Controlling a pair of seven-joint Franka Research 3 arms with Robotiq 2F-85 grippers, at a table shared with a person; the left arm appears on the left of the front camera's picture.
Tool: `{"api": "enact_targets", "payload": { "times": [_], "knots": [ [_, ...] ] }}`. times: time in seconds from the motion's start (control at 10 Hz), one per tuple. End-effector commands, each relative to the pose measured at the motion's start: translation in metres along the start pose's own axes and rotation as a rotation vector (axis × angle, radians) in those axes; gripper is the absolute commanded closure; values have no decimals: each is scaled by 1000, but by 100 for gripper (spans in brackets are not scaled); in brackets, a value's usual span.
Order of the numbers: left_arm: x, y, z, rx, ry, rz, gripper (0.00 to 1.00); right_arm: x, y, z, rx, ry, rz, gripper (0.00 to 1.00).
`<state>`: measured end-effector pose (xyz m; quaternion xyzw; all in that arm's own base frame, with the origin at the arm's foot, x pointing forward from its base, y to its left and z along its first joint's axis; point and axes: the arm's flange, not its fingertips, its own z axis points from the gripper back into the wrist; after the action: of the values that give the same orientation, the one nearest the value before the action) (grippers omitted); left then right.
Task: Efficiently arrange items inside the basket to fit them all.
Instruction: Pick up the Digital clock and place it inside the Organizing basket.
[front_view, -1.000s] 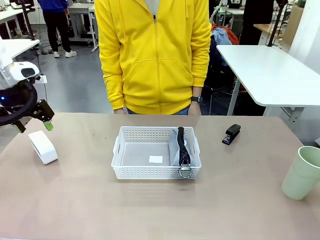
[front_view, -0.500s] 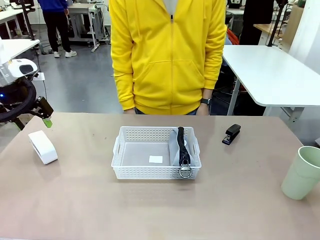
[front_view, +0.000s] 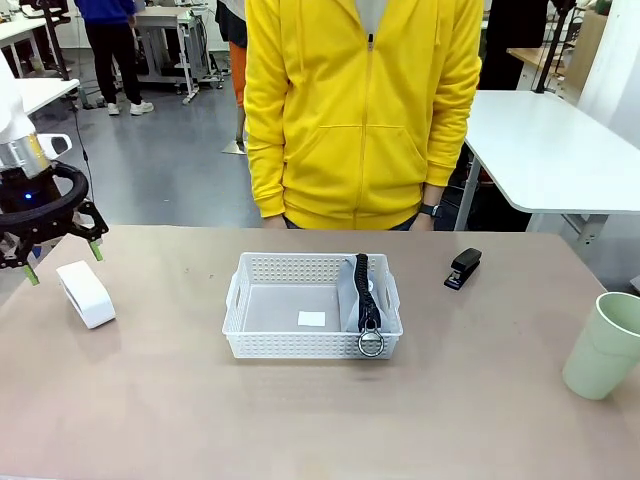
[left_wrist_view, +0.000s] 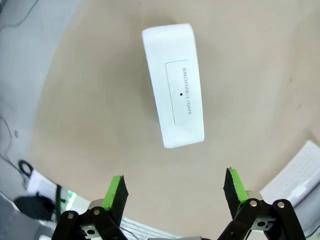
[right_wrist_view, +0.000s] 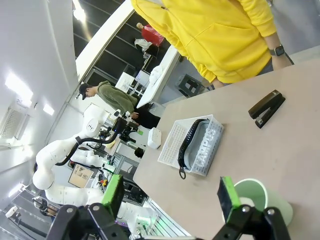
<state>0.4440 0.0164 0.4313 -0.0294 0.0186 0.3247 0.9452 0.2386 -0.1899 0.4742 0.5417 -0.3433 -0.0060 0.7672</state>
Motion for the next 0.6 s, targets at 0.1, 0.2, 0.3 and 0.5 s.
{"api": "enact_targets", "payload": {
  "times": [0.1,0.2,0.3,0.5],
  "knots": [
    [2,-7,-8,-9,-87,121,0,4,1,0,17,-15,27,0],
    [2,-6,-10,12,-145,87,0,4,1,0,17,-15,27,0],
    [4,-5,-11,14,-150,57,0,4,1,0,17,-15,27,0],
    [10,1,-20,-13,-117,79,0,4,1,0,17,-15,27,0]
  ]
}}
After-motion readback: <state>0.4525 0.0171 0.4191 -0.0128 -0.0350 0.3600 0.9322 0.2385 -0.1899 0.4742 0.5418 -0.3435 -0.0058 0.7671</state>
